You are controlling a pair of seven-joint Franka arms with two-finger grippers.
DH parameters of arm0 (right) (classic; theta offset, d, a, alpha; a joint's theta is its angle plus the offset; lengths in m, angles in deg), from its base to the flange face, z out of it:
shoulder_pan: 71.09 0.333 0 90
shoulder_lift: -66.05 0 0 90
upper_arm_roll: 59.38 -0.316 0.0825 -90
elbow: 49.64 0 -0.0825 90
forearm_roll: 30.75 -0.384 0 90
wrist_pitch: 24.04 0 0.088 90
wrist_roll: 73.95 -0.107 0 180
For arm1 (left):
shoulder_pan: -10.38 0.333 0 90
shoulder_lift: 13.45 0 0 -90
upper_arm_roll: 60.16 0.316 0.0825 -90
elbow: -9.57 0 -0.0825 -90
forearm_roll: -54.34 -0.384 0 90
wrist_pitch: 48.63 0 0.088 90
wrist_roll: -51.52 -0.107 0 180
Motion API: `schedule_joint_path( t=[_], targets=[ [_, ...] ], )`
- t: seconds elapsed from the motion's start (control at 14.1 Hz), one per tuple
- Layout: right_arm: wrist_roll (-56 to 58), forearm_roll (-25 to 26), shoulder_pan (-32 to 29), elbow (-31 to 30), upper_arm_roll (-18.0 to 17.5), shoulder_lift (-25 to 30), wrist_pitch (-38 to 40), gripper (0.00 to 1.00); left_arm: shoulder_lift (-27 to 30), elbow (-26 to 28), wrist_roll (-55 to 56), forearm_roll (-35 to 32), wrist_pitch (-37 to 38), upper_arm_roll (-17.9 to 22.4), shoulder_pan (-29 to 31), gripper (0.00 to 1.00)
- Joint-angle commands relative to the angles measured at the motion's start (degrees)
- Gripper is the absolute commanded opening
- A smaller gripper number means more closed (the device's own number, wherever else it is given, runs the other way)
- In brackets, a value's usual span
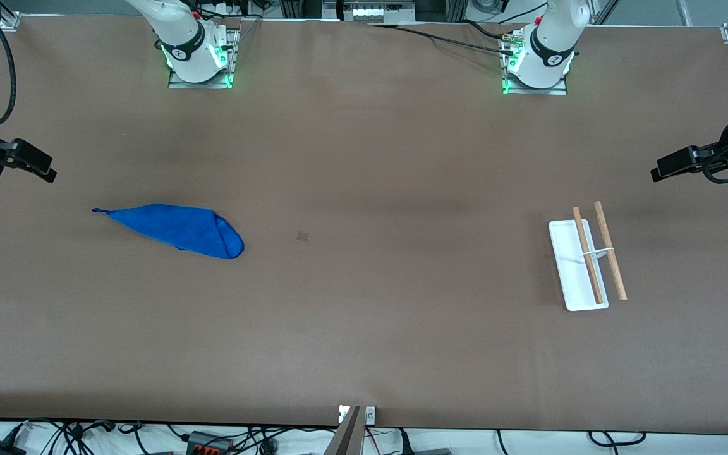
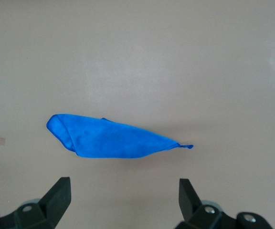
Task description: Pass towel and hang on rack
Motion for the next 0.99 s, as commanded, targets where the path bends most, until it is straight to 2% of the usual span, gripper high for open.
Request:
schedule_joint_path(
  t=[0.0, 0.57, 0.92],
  targets=[
    [1.47, 0.86, 1.0, 0.97, 0.57, 0.25, 1.77, 1.0, -0.14, -0.82, 0.14, 0.96, 0.73, 0.01, 0.29, 1.0],
    [3.23, 0.51, 1.7, 0.89, 0.48, 0.87, 3.27, 1.0, -0.22, -0.82, 0.14, 0.96, 0.73, 0.01, 0.38, 1.0],
    [3.24, 0.51, 1.79, 0.97, 0.57, -1.84, 3.18, 1.0, -0.22, -0.82, 0.14, 1.04, 0.82, 0.01, 0.38, 1.0]
  ],
)
